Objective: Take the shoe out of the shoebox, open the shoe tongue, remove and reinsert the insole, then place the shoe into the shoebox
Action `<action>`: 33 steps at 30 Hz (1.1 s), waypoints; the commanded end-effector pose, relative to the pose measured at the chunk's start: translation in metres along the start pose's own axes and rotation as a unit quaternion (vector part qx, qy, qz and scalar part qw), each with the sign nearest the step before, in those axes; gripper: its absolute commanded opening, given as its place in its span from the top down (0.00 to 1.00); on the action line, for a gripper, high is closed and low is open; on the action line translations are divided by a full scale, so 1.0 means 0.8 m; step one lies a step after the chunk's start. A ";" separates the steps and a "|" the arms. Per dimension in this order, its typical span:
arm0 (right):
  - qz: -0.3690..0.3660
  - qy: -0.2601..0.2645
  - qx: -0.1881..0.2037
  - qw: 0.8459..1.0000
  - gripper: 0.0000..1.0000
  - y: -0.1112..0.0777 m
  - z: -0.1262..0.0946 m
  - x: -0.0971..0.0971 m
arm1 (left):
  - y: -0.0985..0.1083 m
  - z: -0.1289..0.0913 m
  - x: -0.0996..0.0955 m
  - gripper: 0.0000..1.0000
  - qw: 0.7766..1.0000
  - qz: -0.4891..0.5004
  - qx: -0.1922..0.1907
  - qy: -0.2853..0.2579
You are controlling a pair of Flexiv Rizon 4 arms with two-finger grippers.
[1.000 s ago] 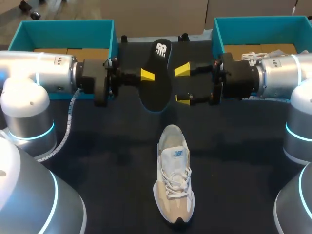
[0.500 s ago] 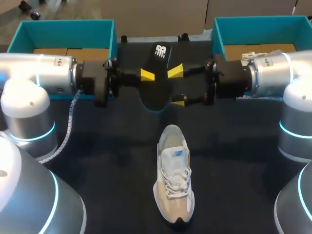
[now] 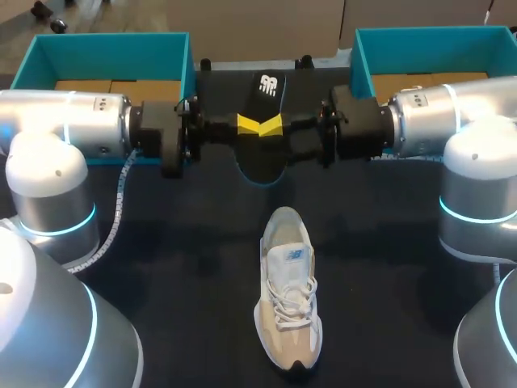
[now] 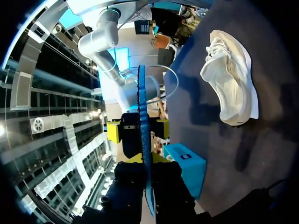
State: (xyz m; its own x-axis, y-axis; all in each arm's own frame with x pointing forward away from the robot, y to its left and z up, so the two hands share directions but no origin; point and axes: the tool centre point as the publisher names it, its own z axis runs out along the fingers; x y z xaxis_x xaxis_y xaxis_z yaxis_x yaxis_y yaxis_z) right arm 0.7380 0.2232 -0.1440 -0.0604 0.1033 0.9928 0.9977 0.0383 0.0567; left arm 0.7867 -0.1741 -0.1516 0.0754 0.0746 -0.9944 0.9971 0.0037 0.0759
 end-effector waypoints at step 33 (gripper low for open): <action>0.036 0.002 -0.058 0.998 0.83 -0.005 -0.003 -0.001 | 0.004 0.001 -0.001 1.00 1.000 0.002 -0.003 0.001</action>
State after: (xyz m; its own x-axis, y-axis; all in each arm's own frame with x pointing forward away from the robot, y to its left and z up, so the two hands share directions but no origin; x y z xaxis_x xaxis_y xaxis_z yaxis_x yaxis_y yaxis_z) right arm 0.7362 0.2191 -0.1442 0.0089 0.0952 0.9954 0.9968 -0.0798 -0.0013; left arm 0.7890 -0.1735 -0.1501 0.0777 0.0752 -0.9941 0.9969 0.0090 0.0786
